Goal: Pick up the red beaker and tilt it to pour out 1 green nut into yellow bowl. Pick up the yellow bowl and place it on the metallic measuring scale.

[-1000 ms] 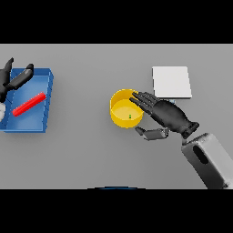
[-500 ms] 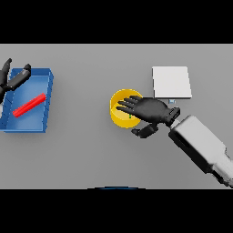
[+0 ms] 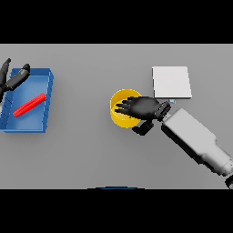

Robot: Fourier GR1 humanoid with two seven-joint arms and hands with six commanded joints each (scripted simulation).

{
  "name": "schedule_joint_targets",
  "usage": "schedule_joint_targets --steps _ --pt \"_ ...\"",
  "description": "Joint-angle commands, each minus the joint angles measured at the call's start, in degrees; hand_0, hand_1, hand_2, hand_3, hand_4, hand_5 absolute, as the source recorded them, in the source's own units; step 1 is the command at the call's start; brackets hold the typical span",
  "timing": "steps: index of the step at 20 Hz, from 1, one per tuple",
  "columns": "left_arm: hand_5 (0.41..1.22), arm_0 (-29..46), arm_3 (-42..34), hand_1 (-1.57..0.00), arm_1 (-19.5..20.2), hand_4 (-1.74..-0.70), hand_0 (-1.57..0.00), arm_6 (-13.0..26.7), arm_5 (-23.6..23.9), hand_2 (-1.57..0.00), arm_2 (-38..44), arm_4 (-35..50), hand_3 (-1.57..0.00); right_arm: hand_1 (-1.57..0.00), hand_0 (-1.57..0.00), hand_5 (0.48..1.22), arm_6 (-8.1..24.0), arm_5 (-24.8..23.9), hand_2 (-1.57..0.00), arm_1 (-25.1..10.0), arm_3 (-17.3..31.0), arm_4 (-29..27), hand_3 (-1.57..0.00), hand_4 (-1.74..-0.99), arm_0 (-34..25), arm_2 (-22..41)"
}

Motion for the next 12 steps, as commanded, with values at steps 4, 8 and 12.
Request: schedule_joint_targets --steps 4,8,12 --pt "0.685 0.83 -1.06 0.0 0.68 -0.72 0.0 -0.68 0.16 0.0 0.29 0.32 0.0 0.0 0.0 0.787 2.18 1.36 0.0 1.46 1.8 -0.94 -0.02 -1.319 -0.49 -0.88" --pt "0.692 0.39 -0.47 0.0 0.4 -0.72 0.0 -0.64 -0.55 0.0 0.35 0.61 0.0 -0.47 -0.54 0.943 1.58 1.91 -0.31 1.9 2.3 -0.6 -0.26 -1.42 -0.45 -0.29" --pt "0.696 1.04 -1.7 0.0 0.85 -0.72 0.0 -0.89 -0.11 0.0 0.13 0.35 0.0 -1.12 -1.15 1.107 -0.67 1.88 -1.01 1.19 1.83 -1.33 -0.72 -1.586 -0.41 -0.36"
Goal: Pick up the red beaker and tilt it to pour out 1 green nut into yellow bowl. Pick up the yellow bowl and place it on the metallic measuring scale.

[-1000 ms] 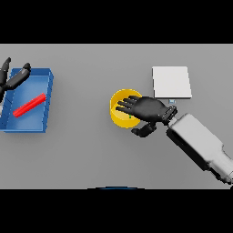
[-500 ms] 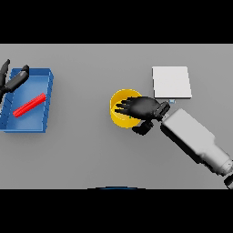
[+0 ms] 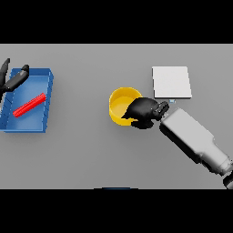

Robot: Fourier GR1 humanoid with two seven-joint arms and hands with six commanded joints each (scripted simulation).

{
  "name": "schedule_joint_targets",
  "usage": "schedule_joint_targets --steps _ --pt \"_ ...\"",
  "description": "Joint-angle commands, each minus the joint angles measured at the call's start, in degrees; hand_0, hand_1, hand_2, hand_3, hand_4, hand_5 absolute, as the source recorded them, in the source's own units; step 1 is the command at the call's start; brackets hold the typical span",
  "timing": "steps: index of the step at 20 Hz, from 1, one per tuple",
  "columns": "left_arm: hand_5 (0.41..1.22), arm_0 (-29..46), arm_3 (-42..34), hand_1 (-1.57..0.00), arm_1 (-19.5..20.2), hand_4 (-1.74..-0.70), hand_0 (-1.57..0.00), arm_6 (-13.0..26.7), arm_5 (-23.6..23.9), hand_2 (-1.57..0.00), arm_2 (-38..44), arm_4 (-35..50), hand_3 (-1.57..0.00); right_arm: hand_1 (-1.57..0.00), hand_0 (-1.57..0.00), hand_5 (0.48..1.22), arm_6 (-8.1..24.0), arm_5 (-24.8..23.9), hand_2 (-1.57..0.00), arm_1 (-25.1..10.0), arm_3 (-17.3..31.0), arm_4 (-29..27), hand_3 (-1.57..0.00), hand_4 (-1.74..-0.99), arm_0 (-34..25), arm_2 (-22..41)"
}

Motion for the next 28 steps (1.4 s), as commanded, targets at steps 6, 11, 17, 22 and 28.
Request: schedule_joint_targets --steps 6,11,17,22,28 --pt "0.697 -0.09 0.84 0.0 -0.01 -0.72 0.0 0.03 -0.44 0.0 0.04 0.01 0.0 -1.45 -1.46 1.191 0.33 -2.4 -1.26 -0.57 0.03 0.89 -1.22 -1.699 -0.28 0.48" --pt "0.695 -0.27 0.31 0.0 0.33 -0.72 0.0 0.59 -0.53 0.0 0.19 0.24 0.0 -1.53 -1.53 1.211 1.06 -1.61 -1.33 -1.08 -1.48 -1.12 -1.32 -1.727 -0.32 -1.27" --pt "0.692 0.41 -0.02 0.0 0.26 -0.72 0.0 0.74 -0.14 0.0 -0.25 -0.11 0.0 -1.56 -1.56 1.218 3.9 3.25 -1.43 -4.4 -8.26 -4.44 -1.23 -1.737 -0.59 -5.76" --pt "0.686 0.01 0.02 0.0 0.88 -0.72 0.0 0.55 -0.67 0.0 0.15 0.09 0.0 -1.57 -1.57 1.22 7.49 2.56 -1.5 -5.91 -12.06 -4.34 -1.16 -1.74 0.46 -8.37" --pt "0.71 0.04 -1.32 0.0 0.96 -0.73 0.0 1.35 -0.11 0.0 -0.03 0.15 0.0 -1.57 -1.57 1.221 9.61 1.14 -1.53 -7.03 -12.29 -3.42 -1.15 -1.741 0.0 -10.64"
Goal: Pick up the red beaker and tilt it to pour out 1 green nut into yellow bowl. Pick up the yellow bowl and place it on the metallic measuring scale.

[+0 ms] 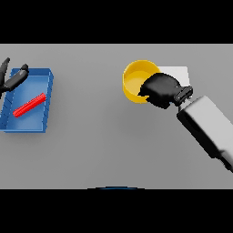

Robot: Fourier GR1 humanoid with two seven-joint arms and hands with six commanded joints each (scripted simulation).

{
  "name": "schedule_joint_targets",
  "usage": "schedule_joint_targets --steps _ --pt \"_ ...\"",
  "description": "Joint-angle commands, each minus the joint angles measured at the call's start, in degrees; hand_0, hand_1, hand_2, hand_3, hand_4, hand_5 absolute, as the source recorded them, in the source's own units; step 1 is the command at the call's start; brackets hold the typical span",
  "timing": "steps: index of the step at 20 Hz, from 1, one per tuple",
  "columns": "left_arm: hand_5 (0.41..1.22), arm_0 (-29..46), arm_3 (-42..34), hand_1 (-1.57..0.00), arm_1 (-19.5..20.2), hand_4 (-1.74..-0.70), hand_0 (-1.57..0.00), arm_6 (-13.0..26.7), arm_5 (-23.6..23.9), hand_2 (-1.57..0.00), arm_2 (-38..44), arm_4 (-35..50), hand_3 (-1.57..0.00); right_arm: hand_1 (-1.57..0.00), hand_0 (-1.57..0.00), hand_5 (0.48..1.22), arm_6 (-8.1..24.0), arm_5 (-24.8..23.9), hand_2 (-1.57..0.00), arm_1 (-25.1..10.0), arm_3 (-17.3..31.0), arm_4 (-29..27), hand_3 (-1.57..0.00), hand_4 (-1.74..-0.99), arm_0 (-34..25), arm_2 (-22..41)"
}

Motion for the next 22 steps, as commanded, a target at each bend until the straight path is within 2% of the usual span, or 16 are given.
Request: schedule_joint_targets --steps 1,3,5,10,11,12,15,17,22 --pt "0.715 -0.12 -0.11 0.0 0.06 -0.73 0.0 0.0 -0.16 0.0 -0.03 -0.01 0.0 -1.57 -1.57 1.221 -0.88 -0.59 -1.54 -0.82 0.81 -0.25 -1.15 -1.741 -0.04 -0.87" --pt "0.717 -0.47 -0.56 0.0 -0.03 -0.73 0.0 1.62 0.55 0.0 -0.22 -0.16 0.0 -1.57 -1.57 1.221 0.35 -2.64 -1.53 -0.91 3.87 -0.15 -1.15 -1.741 -0.52 -2.35" --pt "0.724 -0.28 -1.04 0.0 0.27 -0.73 0.0 2.91 0.4 0.0 -0.47 -0.03 0.0 -1.57 -1.57 1.221 -0.79 -3.82 -1.54 -1.83 6.79 -0.02 -1.15 -1.741 -0.91 -3.24" --pt "0.735 0.72 -1.8 0.0 0.71 -0.73 0.0 2.3 1.1 0.0 -0.37 -0.22 0.0 -1.57 -1.57 1.221 -3.31 -9.55 -1.54 -2.61 15.76 1.09 -1.15 -1.741 -2.61 -5.03" --pt "0.734 0.91 -1.52 0.0 0.82 -0.73 0.0 2.25 0.95 0.0 -0.26 -0.13 0.0 -1.57 -1.57 1.221 -2.7 -10.43 -1.54 -1.97 18.58 1.52 -1.15 -1.741 -3.62 -5.31" --pt "0.732 1.06 -2.14 0.0 1.13 -0.72 0.0 2.58 0.91 0.0 -0.42 -0.2 0.0 -1.57 -1.57 1.221 -3.66 -11.24 -1.52 -2.45 20.33 1.73 -1.16 -1.741 -3.91 -5.64" --pt "0.717 0.6 -1.36 0.0 1.1 -0.72 0.0 3.17 0.64 0.0 0.05 0.25 0.0 -1.57 -1.57 1.221 -3.86 -13.54 -1.47 -1.03 25.25 2.0 -1.24 -1.741 -4.22 -6.35" --pt "0.713 1.11 -2.12 0.0 1.05 -0.73 0.0 3.39 0.94 0.0 -0.33 0.14 0.0 -1.57 -1.57 1.221 -4.5 -13.76 -1.45 -0.82 28.49 1.66 -1.29 -1.741 -4.98 -7.17" --pt "0.714 0.66 -1.69 0.0 0.48 -0.73 0.0 3.48 0.92 0.0 -0.57 -0.1 0.0 -1.57 -1.55 1.221 -5.29 -13.86 -1.39 0.63 32.77 0.77 -1.41 -1.741 -5.14 -8.39"
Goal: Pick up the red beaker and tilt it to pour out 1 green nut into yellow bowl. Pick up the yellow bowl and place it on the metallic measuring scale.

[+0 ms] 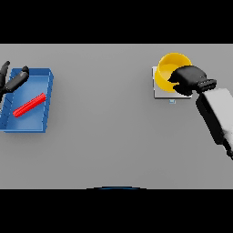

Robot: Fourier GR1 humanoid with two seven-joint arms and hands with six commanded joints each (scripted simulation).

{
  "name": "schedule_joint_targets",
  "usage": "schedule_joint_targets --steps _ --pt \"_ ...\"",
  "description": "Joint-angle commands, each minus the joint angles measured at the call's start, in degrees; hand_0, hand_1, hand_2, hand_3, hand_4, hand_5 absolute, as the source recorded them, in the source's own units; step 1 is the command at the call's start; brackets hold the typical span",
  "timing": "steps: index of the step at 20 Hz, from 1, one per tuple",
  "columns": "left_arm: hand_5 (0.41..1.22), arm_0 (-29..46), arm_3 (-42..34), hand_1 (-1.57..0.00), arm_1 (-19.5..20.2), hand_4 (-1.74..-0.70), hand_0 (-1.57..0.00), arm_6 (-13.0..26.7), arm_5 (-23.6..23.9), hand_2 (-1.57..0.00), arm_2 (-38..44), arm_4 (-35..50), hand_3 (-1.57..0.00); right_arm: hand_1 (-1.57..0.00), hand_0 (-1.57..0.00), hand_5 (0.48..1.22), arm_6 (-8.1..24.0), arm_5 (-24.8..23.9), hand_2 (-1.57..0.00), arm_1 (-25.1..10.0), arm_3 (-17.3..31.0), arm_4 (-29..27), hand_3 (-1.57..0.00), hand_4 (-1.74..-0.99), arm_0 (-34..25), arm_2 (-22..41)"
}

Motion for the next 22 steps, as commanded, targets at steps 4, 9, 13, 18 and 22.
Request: schedule_joint_targets --steps 4,9,13,18,22 --pt "0.713 -0.39 0.63 0.0 0.24 -0.73 0.0 -0.3 -0.43 0.0 0.35 0.06 0.0 -1.57 -1.4 1.221 0.61 1.16 -1.37 0.46 0.97 -0.27 -1.43 -1.741 -0.5 -0.41" --pt "0.728 -0.06 0.54 0.0 0.4 -0.73 0.0 -0.56 -0.57 0.0 0.42 0.21 0.0 -0.98 -0.72 1.072 0.84 2.77 -1.04 0.6 1.62 -1.25 -0.83 -1.619 -0.72 -1.74" --pt "0.712 -0.11 1.31 0.0 -0.32 -0.73 0.0 -0.71 -0.74 0.0 0.22 0.2 0.0 -0.48 -0.29 0.902 0.59 3.89 -0.6 0.07 2.35 -0.58 -0.57 -1.517 -0.92 -1.0" --pt "0.699 -0.24 0.21 0.0 -0.19 -0.72 0.0 -0.5 -0.21 0.0 0.02 -0.08 0.0 -0.16 -0.1 0.814 -0.53 4.27 -0.25 -0.18 2.62 0.13 -0.38 -1.442 -0.67 0.0" --pt "0.693 0.06 0.23 0.0 0.04 -0.72 0.0 -0.82 -0.65 0.0 0.12 0.17 0.0 -0.06 -0.04 0.759 1.26 5.53 -0.1 -0.28 2.17 -0.32 -0.27 -1.41 -0.46 -0.43"
